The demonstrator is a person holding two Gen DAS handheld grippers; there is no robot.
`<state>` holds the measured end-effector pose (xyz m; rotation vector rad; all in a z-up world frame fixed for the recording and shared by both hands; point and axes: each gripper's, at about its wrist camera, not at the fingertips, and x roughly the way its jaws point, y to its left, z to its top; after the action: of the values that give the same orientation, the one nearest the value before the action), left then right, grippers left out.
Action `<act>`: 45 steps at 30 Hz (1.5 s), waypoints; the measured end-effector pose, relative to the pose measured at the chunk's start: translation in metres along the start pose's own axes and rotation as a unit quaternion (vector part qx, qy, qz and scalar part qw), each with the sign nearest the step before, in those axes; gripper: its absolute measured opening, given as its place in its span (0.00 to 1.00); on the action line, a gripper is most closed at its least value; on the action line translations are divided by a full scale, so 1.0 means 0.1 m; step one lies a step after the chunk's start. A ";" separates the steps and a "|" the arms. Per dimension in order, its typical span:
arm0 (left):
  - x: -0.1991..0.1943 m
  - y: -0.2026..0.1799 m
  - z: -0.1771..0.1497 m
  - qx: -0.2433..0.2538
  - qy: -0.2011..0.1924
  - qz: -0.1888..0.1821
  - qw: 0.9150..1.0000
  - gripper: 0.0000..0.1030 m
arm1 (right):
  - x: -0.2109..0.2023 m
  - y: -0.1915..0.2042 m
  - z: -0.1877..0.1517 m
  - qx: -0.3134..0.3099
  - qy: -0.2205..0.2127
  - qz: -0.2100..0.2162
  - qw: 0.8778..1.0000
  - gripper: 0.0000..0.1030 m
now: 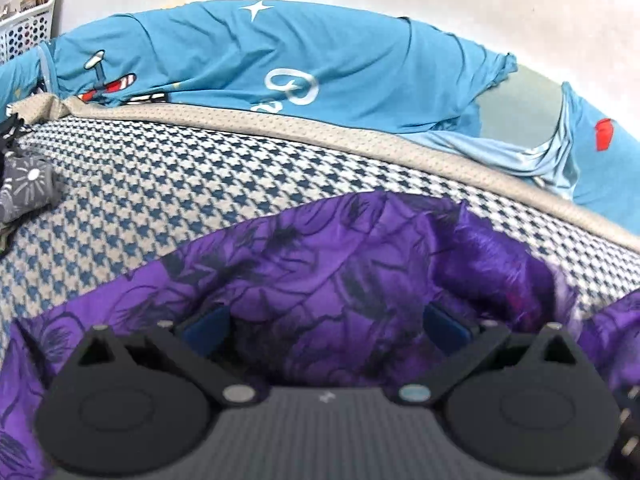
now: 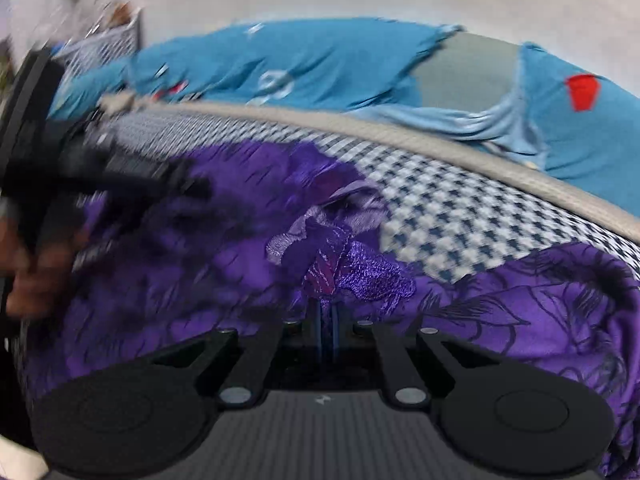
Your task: Fold clothes
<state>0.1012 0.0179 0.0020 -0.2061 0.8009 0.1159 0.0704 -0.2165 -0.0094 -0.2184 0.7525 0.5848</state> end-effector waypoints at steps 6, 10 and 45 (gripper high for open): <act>0.19 -0.15 -0.05 0.017 0.023 0.016 0.999 1.00 | -0.03 0.13 -0.07 -0.054 0.008 0.006 0.998 0.08; 0.36 -0.17 -0.10 0.023 0.053 0.053 0.997 1.00 | -0.21 0.09 0.00 -0.045 -0.020 0.034 0.998 0.12; 0.27 -0.07 -0.12 0.041 0.060 0.029 0.997 1.00 | 0.76 -0.49 0.26 0.165 -0.054 0.052 0.984 0.14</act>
<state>0.1129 0.0087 -0.0246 -0.1126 0.9295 0.1269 0.1579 -0.2144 -0.0448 0.1578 0.7467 0.5564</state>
